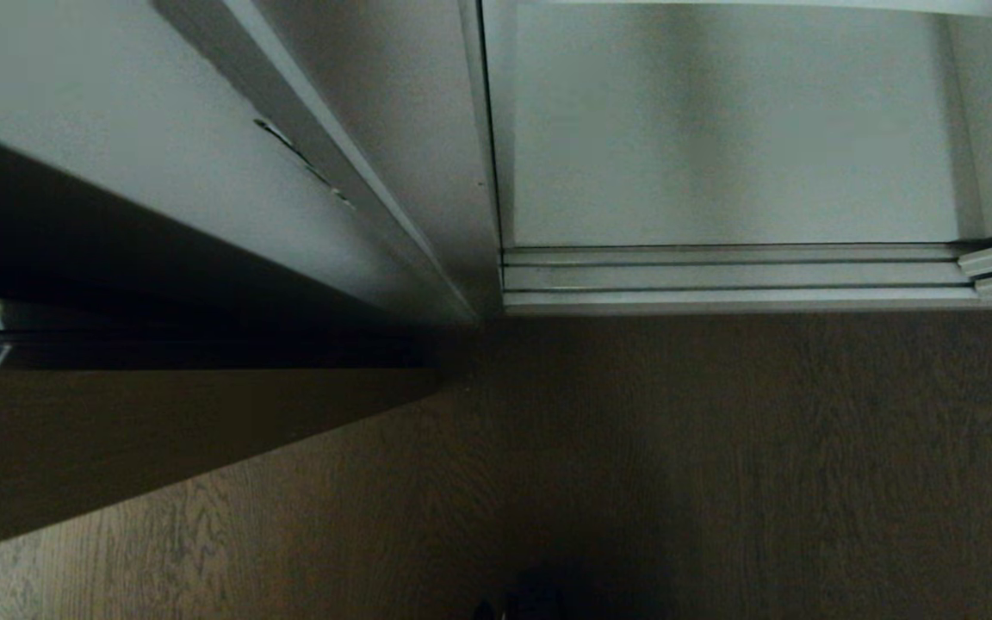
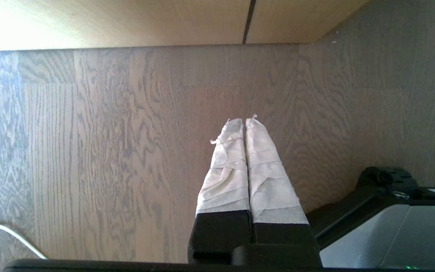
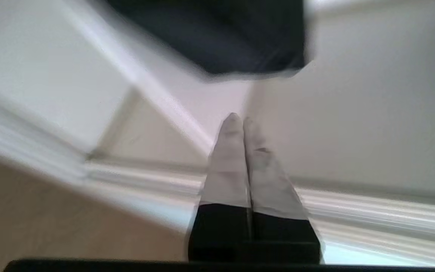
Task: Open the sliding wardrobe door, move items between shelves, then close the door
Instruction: Place the bag on the higher shelf
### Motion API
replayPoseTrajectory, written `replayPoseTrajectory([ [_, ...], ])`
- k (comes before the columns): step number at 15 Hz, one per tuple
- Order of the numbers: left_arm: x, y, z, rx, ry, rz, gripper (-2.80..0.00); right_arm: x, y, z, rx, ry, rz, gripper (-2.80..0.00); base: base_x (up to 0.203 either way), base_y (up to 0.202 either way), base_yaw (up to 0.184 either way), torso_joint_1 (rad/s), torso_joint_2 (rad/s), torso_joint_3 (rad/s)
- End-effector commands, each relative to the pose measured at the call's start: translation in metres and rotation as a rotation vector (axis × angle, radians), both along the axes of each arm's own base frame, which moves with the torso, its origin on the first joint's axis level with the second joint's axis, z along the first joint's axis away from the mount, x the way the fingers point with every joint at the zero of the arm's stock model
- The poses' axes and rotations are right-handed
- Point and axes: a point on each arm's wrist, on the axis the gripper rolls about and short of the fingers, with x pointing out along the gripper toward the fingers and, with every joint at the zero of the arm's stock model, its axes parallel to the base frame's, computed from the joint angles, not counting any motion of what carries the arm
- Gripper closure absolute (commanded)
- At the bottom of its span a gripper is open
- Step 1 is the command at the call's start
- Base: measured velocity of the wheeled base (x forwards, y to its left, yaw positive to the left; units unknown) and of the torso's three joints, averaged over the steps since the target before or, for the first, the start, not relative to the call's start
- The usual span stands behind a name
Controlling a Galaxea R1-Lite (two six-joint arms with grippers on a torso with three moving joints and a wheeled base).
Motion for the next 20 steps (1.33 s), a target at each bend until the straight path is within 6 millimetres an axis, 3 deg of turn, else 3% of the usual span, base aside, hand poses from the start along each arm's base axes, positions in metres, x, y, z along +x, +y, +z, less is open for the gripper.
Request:
replayPoseTrajectory([
  [1,0.0,0.0,0.0,0.0,0.001,0.001,0.0,0.004,-0.003,-0.037,0.091,0.062,0.009,0.0,0.0,0.0,0.0,0.0,0.0,0.0],
  [4,0.0,0.0,0.0,0.0,0.0,0.001,0.0,0.016,-0.005,-0.087,0.279,0.137,0.066,0.0,0.0,0.0,0.0,0.0,0.0,0.0],
  [6,0.0,0.0,0.0,0.0,0.001,0.001,0.0,0.014,-0.006,-0.116,0.378,0.142,0.111,0.0,0.0,0.0,0.0,0.0,0.0,0.0],
  [9,0.0,0.0,0.0,0.0,0.0,0.001,0.0,0.013,-0.007,-0.148,0.546,0.107,0.179,0.0,0.0,0.0,0.0,0.0,0.0,0.0],
  [12,0.0,0.0,0.0,0.0,0.0,0.001,0.0,0.019,-0.008,-0.161,0.729,0.066,0.163,0.0,0.0,0.0,0.0,0.0,0.0,0.0],
  [14,0.0,0.0,0.0,0.0,0.0,0.001,0.0,0.019,-0.008,-0.158,0.736,0.093,0.146,0.0,0.0,0.0,0.0,0.0,0.0,0.0],
  [16,0.0,0.0,0.0,0.0,0.0,0.001,0.0,0.011,-0.009,-0.143,0.726,0.083,0.129,0.0,0.0,0.0,0.0,0.0,0.0,0.0],
  [20,0.0,0.0,0.0,0.0,0.001,0.001,0.0,0.005,-0.011,-0.144,0.67,0.135,0.032,0.0,0.0,0.0,0.0,0.0,0.0,0.0],
])
